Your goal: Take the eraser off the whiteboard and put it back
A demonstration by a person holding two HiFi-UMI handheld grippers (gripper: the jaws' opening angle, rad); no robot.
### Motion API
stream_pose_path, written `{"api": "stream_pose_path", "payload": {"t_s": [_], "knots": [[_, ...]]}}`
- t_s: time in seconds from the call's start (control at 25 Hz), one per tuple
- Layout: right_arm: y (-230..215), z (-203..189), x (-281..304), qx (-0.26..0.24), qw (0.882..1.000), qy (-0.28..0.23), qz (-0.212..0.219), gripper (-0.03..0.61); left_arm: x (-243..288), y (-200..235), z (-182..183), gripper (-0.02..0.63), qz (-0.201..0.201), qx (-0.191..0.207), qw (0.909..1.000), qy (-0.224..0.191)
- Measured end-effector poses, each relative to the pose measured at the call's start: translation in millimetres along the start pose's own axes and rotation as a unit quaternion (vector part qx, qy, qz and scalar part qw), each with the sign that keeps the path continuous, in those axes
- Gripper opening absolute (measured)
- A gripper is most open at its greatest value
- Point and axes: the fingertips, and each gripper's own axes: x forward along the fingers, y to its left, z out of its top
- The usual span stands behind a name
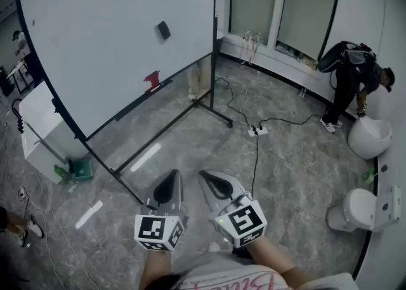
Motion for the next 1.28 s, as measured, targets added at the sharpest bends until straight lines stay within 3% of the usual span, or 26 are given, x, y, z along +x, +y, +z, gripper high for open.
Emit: {"api": "stream_pose_path", "payload": {"t_s": [0.68,1.28], "knots": [[-24,-9,-8,-0.011,1.000,-0.001,0.012,0.000,19,-14,-9,-0.002,0.018,0.000,0.9998,-0.003],[-67,-3,24,-0.006,1.000,-0.011,0.019,0.002,71,-1,-8,-0.002,0.028,-0.001,0.9996,-0.002]]}}
